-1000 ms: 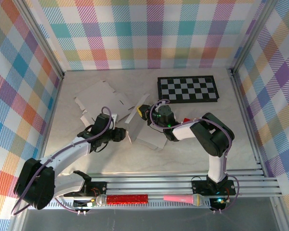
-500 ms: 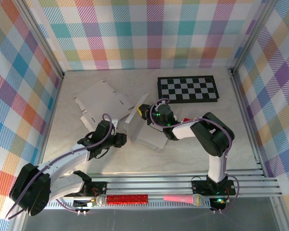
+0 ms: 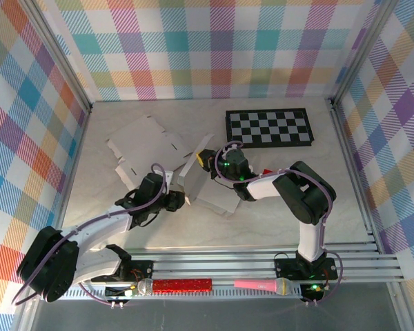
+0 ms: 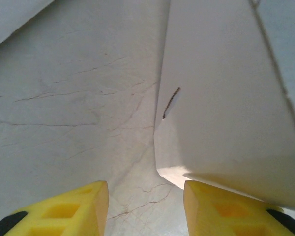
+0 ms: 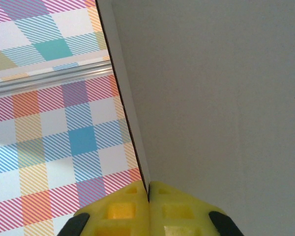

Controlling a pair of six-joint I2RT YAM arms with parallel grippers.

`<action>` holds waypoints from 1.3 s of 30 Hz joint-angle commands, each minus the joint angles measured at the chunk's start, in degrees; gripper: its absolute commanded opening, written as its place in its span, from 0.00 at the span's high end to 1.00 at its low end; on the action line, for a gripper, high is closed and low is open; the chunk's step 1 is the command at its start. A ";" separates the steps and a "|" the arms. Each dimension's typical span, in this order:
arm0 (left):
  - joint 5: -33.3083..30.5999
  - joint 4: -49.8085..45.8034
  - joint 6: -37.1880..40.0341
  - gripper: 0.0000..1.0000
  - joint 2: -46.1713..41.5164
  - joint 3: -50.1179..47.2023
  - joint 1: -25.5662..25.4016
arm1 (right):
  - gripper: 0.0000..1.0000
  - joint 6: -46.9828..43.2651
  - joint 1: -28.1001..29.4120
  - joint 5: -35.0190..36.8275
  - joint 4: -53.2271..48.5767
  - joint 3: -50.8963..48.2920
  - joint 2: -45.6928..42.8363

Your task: Fold the paper box

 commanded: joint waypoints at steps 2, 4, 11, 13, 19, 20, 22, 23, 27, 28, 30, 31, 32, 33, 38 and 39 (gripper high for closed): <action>0.56 2.79 2.28 0.55 1.08 2.37 -1.50 | 1.00 1.47 -0.31 0.47 -1.72 0.84 -1.06; -0.23 3.02 2.48 0.55 1.60 2.78 -1.50 | 1.00 1.50 -0.32 0.45 -1.78 0.73 -1.32; -1.49 4.89 3.42 0.59 4.78 4.72 -1.59 | 1.00 2.00 -0.15 0.60 -2.03 0.36 -1.48; -1.50 5.50 3.51 0.60 5.28 5.28 -1.68 | 1.00 2.18 -0.13 0.64 -1.47 0.58 -1.19; -5.02 4.83 3.73 0.67 4.68 7.46 -2.05 | 1.00 3.19 0.20 1.63 -0.60 0.23 -1.19; -5.78 4.74 3.69 0.68 4.15 7.66 -2.11 | 1.00 3.42 0.30 1.98 -0.48 0.11 -1.28; -6.39 4.95 3.58 0.68 3.28 7.86 -2.07 | 1.00 3.78 0.47 2.42 -0.98 0.13 -1.54; -6.30 5.07 3.56 0.68 2.94 7.87 -2.07 | 1.00 3.86 0.57 2.60 -1.10 0.14 -1.63; -6.04 5.85 3.03 0.68 2.47 7.11 -2.09 | 1.00 5.20 0.67 3.64 -1.23 0.16 -1.63; -6.16 6.33 2.75 0.68 2.17 6.62 -2.01 | 1.00 5.58 0.67 3.95 -1.19 0.05 -1.56; -6.45 7.14 2.09 0.65 1.90 5.90 -2.05 | 1.00 6.02 0.67 4.58 -1.31 -0.12 -1.66; -6.22 7.76 1.86 0.63 1.92 5.39 -2.03 | 1.00 6.05 0.62 4.75 -1.19 -0.07 -1.63; -6.21 8.38 1.46 0.61 1.98 5.11 -2.03 | 1.00 6.01 0.66 4.89 -1.10 -0.08 -1.63; -6.23 8.85 1.04 0.60 2.18 4.77 -2.03 | 1.00 6.07 0.67 4.78 -1.10 -0.19 -1.56; -5.38 8.95 1.34 0.62 4.41 4.23 -2.04 | 1.00 5.85 0.89 4.54 -0.13 -1.34 -1.28; -5.52 8.76 1.55 0.62 4.81 3.94 -2.11 | 1.00 5.42 0.92 4.26 0.16 -1.70 -1.15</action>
